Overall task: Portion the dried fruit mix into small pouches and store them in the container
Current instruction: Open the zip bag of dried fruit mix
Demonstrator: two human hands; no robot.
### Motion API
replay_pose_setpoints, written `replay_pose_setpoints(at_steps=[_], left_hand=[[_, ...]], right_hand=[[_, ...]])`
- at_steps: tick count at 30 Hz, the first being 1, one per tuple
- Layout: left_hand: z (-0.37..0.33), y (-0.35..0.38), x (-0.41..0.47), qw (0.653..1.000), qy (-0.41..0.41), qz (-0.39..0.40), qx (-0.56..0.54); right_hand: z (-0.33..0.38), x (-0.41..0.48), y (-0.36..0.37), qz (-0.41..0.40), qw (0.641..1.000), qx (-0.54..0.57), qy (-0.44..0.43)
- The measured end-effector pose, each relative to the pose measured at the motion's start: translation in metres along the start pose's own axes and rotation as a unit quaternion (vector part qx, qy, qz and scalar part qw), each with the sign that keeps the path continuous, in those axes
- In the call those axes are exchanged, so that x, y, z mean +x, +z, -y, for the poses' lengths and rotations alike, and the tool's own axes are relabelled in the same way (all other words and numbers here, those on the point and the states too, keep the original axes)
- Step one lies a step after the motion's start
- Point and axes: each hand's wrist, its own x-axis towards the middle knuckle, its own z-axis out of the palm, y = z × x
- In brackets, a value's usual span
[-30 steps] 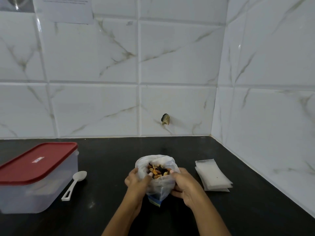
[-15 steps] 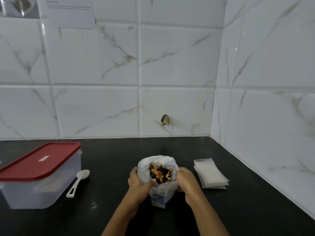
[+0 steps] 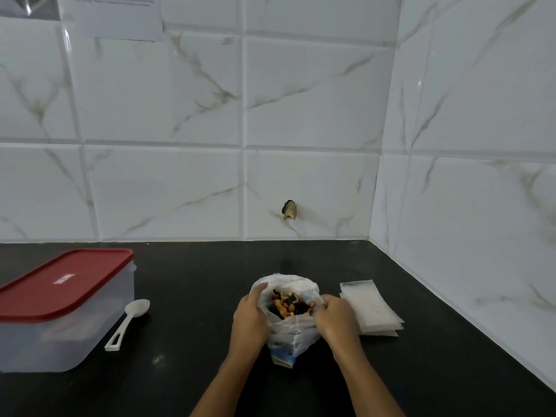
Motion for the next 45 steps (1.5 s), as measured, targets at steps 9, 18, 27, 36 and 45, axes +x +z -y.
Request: replay_pose_setpoints(at_steps=[9, 18, 27, 36, 45], left_hand=[[-0.002, -0.006, -0.002, 0.989, -0.041, 0.144, 0.007], [-0.005, -0.004, -0.012, 0.961, 0.0, 0.166, 0.221], [-0.007, -0.002, -0.017, 0.948, -0.003, 0.206, 0.241], [-0.041, 0.005, -0.015, 0.96, 0.104, -0.008, 0.26], [-0.092, 0.055, -0.014, 0.921, 0.147, 0.038, 0.358]], right_hand=[[-0.003, -0.008, 0.001, 0.032, 0.984, 0.106, -0.141], [-0.01, -0.015, -0.001, 0.066, 0.992, 0.089, -0.067], [-0.005, -0.022, -0.013, 0.05, 0.994, 0.088, -0.051], [-0.002, -0.021, -0.05, 0.014, 0.99, 0.106, -0.094], [-0.009, -0.005, -0.092, -0.007, 0.992, 0.086, -0.095]])
